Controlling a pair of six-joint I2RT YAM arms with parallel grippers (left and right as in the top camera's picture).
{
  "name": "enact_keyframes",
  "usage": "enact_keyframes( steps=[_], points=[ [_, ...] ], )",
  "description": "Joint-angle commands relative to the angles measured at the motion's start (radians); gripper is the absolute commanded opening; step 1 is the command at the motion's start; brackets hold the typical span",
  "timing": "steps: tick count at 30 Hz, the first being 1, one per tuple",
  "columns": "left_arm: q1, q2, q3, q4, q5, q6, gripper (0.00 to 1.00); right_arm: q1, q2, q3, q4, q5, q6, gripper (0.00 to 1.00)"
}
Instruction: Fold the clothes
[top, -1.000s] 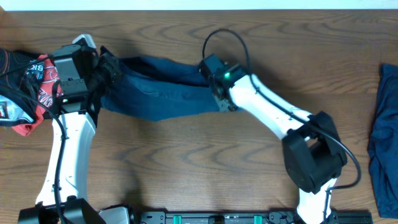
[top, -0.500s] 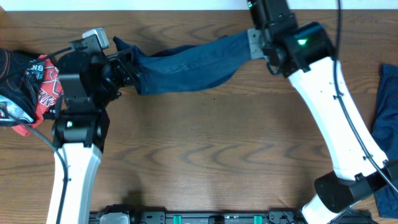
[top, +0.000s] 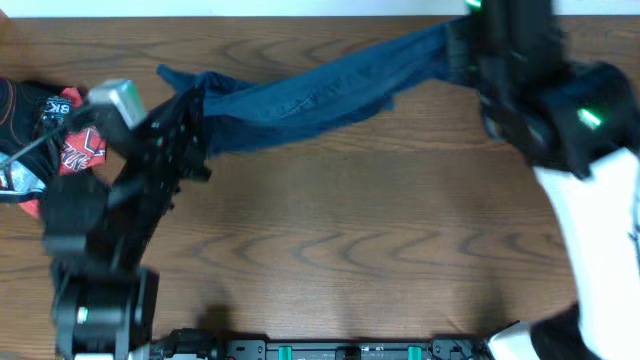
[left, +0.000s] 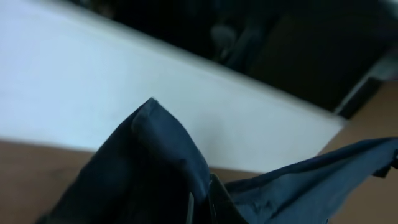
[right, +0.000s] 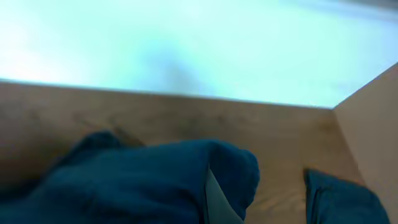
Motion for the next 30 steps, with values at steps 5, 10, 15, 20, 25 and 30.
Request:
enact_keyframes(
  steps=[5,10,15,20,25,30],
  points=[
    [0.009,-0.167,0.03,0.077,-0.029,0.014,0.06,-0.014,-0.195,0.061,-0.019,0.124,-0.024,0.01],
    [0.009,-0.207,0.03,0.11,-0.029,0.009,0.06,-0.014,-0.284,0.094,-0.05,0.128,-0.035,0.01],
    [0.009,-0.194,0.03,0.125,-0.029,-0.009,0.06,-0.014,-0.314,0.166,-0.101,0.142,-0.06,0.01],
    [0.009,-0.159,0.03,0.127,-0.029,-0.009,0.06,-0.015,-0.301,0.195,-0.184,0.15,-0.038,0.01],
    [0.009,-0.053,0.03,0.123,-0.029,-0.018,0.06,-0.015,-0.212,0.195,-0.256,0.144,0.008,0.01],
    [0.009,0.113,0.03,0.117,-0.028,-0.047,0.06,-0.03,-0.047,0.194,-0.279,0.045,0.011,0.01]
  ],
)
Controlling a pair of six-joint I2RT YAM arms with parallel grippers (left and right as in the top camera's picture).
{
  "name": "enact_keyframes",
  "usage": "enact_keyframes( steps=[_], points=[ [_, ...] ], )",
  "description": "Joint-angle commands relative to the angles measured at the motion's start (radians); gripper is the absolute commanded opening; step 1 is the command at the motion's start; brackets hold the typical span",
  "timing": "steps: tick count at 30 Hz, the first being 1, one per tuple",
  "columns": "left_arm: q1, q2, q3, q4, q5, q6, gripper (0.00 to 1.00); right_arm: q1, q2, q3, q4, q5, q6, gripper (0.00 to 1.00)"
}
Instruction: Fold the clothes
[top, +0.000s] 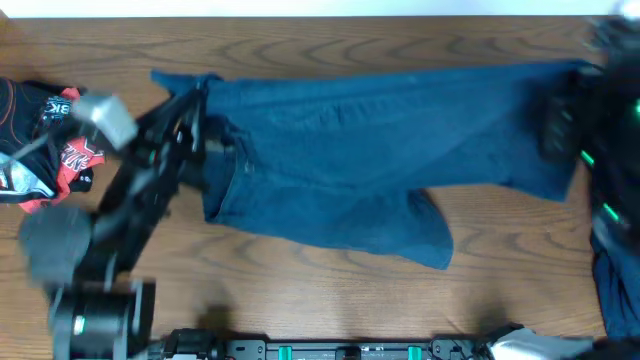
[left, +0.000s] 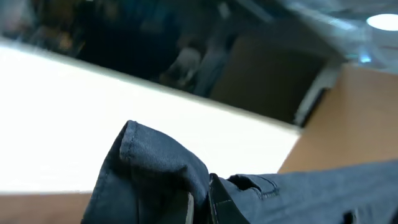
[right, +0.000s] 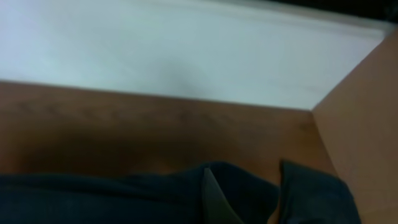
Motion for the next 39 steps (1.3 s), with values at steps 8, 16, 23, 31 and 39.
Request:
enact_keyframes(
  steps=[8,16,23,31,39],
  points=[
    [0.02,0.352,0.016,0.006,-0.101,-0.003,0.06,-0.119,0.436,0.01,0.047,-0.153,0.011,0.01],
    [0.02,0.541,0.016,0.012,-0.121,0.013,0.06,-0.205,0.7,0.01,0.161,-0.272,-0.032,0.01],
    [0.02,0.639,0.016,0.028,-0.176,0.043,0.06,-0.268,0.775,0.01,0.23,-0.324,-0.066,0.01],
    [0.02,0.691,0.016,0.186,-0.242,0.057,0.06,-0.278,0.773,0.011,0.315,-0.325,-0.108,0.01],
    [0.02,0.691,0.016,0.329,-0.423,0.057,0.06,-0.272,0.773,0.011,0.391,-0.328,-0.128,0.01]
  ],
)
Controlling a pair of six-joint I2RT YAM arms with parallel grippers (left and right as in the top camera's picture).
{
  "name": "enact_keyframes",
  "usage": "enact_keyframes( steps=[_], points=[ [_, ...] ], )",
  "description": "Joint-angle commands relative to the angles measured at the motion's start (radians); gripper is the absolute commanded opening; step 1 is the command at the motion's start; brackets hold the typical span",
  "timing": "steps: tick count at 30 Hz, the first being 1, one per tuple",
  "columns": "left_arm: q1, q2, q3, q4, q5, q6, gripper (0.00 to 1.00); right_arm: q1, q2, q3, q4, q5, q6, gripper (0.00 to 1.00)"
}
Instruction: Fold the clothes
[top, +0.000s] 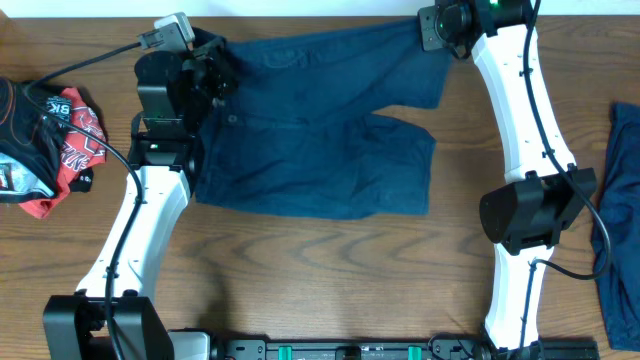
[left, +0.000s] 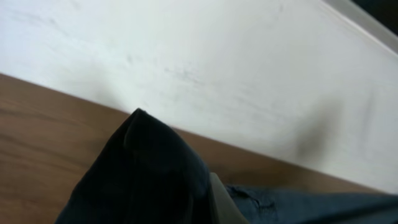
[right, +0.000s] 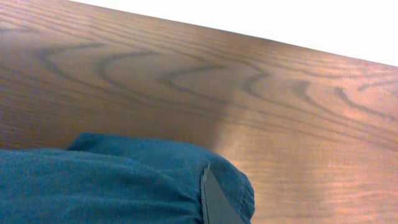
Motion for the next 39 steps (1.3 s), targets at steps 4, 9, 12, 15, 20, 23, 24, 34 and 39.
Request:
enact_keyframes(
  steps=[4,9,12,15,20,23,24,34,39],
  points=[
    [0.018,-0.005,0.016,-0.029,-0.154,0.024,0.06,-0.011,-0.004,0.01,0.006,0.039,-0.015,0.01],
    [0.018,-0.003,0.016,-0.087,-0.153,0.024,0.06,0.012,-0.004,0.01,-0.043,-0.018,-0.024,0.01],
    [0.018,-0.003,0.016,-0.135,-0.127,0.023,0.06,0.037,-0.004,0.01,-0.109,-0.027,-0.03,0.01],
    [0.018,-0.006,0.016,-0.208,-0.052,0.016,0.06,0.072,-0.004,0.01,-0.209,-0.037,-0.029,0.01],
    [0.018,-0.007,0.016,-0.373,0.012,-0.055,0.06,0.13,-0.004,0.01,-0.399,-0.043,0.016,0.01],
    [0.018,-0.008,0.016,-0.466,0.016,-0.081,0.06,0.162,-0.004,0.01,-0.499,-0.044,0.063,0.01],
    [0.018,-0.008,0.016,-0.489,0.021,-0.083,0.06,0.17,-0.004,0.01,-0.523,-0.044,0.074,0.01],
    [0.019,-0.013,0.016,-0.575,0.037,-0.082,0.06,0.185,-0.006,-0.039,-0.582,-0.08,0.113,0.01],
    [0.018,-0.017,0.016,-0.634,0.076,-0.109,0.06,0.177,-0.006,-0.072,-0.582,-0.08,0.113,0.01]
  ],
)
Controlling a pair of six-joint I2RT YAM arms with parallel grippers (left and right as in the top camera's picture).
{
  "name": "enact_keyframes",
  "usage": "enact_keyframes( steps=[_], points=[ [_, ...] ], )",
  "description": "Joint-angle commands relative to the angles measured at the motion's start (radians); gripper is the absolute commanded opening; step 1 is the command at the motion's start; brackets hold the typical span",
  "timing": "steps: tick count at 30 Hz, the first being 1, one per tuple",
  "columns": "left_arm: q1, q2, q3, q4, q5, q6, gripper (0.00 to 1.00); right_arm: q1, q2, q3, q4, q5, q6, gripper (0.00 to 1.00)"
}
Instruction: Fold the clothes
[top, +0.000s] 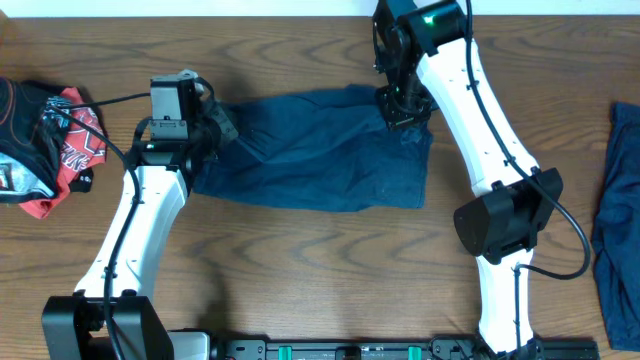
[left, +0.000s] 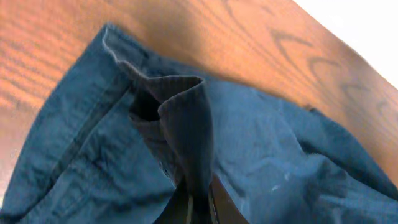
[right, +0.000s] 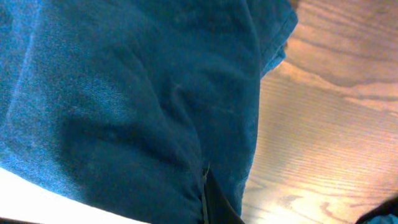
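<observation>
Dark blue shorts lie on the wooden table, doubled over into a band from left to right. My left gripper is at their left end, shut on a raised pinch of waistband; its fingertips show at the bottom of the left wrist view. At the upper right corner of the shorts my right gripper is shut on the cloth, with one dark finger showing against the fabric.
A red, black and white garment lies bunched at the table's left edge. Another blue garment lies at the right edge. The white wall runs along the far edge of the table.
Both grippers have come forward from the table's back edge, still holding the shorts. The far edge now lies over the near part, so the shorts form a narrower band.
At first the shorts hung bunched in the air, stretched between the two grippers. Then they were spread wide across the back of the table. Then they lay flat with both grippers at the far edge, and now they are doubled over.
</observation>
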Motion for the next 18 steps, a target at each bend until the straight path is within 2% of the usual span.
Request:
enact_keyframes(
  steps=[1,8,14,18],
  points=[
    [0.003,-0.021,0.016,-0.045,0.05,-0.023,0.06,-0.013,-0.006,-0.022,-0.002,-0.009,0.02,0.01],
    [0.003,-0.066,0.016,-0.223,0.046,-0.062,0.06,-0.008,-0.006,-0.069,-0.002,-0.105,0.031,0.01],
    [0.003,-0.075,0.015,-0.388,-0.047,-0.05,0.06,0.004,-0.006,-0.184,0.006,-0.132,0.065,0.01],
    [0.003,-0.075,0.014,-0.44,-0.071,-0.006,0.06,0.026,-0.006,-0.295,0.027,-0.131,0.065,0.01]
  ],
)
